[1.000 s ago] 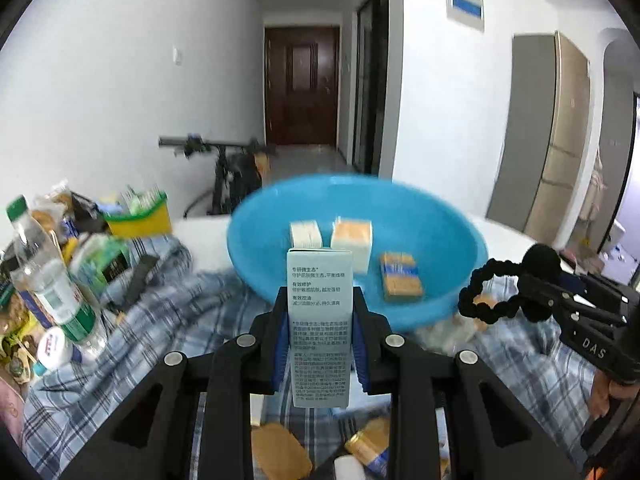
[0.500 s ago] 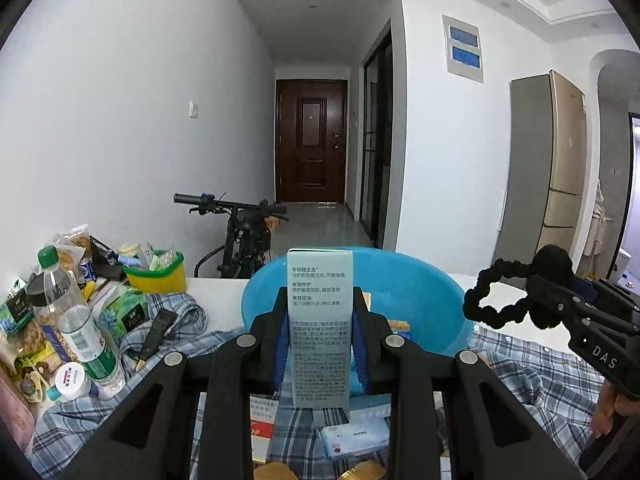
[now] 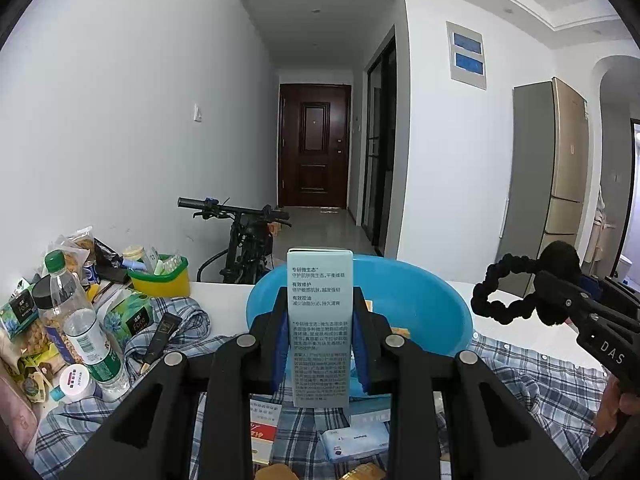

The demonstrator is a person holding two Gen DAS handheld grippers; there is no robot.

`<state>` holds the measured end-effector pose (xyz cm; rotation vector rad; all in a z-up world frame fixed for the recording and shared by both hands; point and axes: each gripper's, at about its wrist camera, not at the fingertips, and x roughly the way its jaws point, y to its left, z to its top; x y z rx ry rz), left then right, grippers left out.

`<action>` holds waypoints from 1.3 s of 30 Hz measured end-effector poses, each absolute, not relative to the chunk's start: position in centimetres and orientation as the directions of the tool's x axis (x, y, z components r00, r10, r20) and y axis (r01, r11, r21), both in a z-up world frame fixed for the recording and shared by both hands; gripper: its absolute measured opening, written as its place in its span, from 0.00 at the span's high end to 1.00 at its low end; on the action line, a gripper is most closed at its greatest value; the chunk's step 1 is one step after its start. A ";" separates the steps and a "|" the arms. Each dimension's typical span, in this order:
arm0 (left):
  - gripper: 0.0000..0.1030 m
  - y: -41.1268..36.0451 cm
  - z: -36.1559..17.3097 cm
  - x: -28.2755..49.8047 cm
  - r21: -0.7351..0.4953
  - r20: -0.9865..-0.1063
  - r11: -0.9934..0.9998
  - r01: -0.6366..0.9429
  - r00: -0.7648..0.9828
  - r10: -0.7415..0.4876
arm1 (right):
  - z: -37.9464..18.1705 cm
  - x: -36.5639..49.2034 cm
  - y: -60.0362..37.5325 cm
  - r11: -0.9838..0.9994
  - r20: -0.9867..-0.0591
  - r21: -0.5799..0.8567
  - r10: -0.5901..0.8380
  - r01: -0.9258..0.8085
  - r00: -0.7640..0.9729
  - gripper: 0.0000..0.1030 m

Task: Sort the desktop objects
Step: 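Carry the medicine box over the basin with the left tool while the right tool carries the plush toy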

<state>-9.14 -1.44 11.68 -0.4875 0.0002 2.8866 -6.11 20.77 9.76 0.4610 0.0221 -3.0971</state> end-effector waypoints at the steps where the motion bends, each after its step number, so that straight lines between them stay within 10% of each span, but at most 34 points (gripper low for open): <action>1: 0.72 -1.4 11.7 -9.1 -0.034 -0.323 -0.977 -0.209 -0.923 0.209 | 9.8 -6.0 20.8 -1.000 -0.291 -0.011 -0.008 0.012 -0.957 0.69; 39: 0.72 -0.3 11.9 -16.2 -0.061 -0.371 -0.970 -0.236 -0.897 0.242 | 10.7 -10.6 21.3 -0.999 -0.286 -0.033 0.000 0.010 -0.958 0.68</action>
